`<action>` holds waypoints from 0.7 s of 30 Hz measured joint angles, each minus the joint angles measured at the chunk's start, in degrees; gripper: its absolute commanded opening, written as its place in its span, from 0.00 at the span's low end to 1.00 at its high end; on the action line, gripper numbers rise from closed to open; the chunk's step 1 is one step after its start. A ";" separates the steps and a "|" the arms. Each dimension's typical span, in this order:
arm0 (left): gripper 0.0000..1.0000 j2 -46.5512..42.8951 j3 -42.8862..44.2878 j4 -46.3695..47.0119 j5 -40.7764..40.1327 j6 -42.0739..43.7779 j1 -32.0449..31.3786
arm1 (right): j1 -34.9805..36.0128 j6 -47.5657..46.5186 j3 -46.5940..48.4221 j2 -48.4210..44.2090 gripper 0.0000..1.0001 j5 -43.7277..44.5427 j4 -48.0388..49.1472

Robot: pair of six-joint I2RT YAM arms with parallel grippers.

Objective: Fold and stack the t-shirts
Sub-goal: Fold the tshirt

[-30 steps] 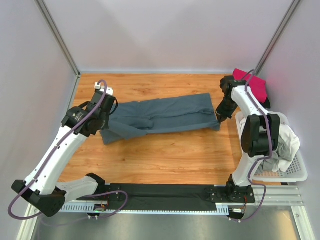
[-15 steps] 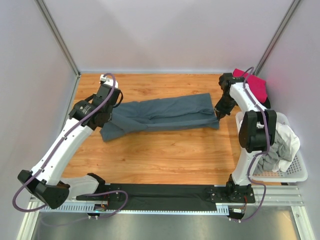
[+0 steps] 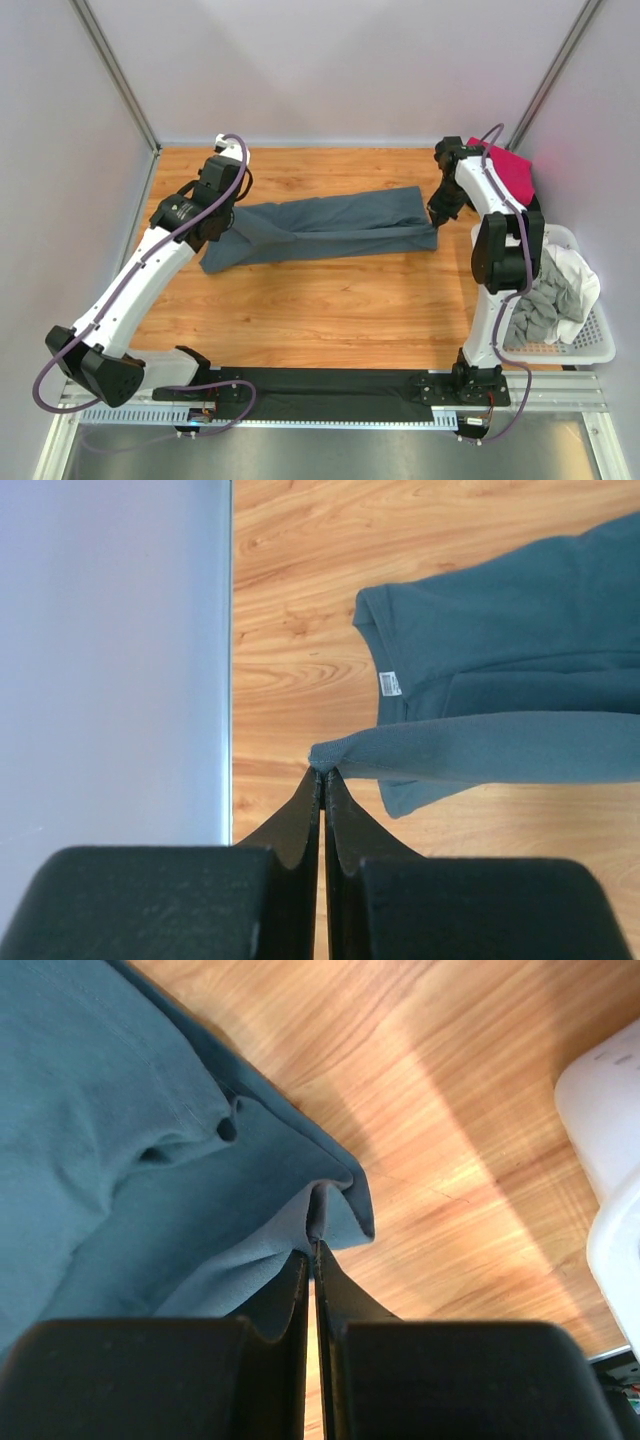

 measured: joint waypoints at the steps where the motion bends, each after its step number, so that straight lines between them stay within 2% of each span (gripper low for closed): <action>1: 0.00 0.28 -0.02 0.46 0.02 0.22 0.02 | 0.00 -0.11 0.59 0.52 0.00 0.20 -0.09; 21: 0.00 1.97 -0.31 3.52 0.79 0.94 1.64 | 0.28 -1.51 11.58 7.65 0.00 1.01 -4.55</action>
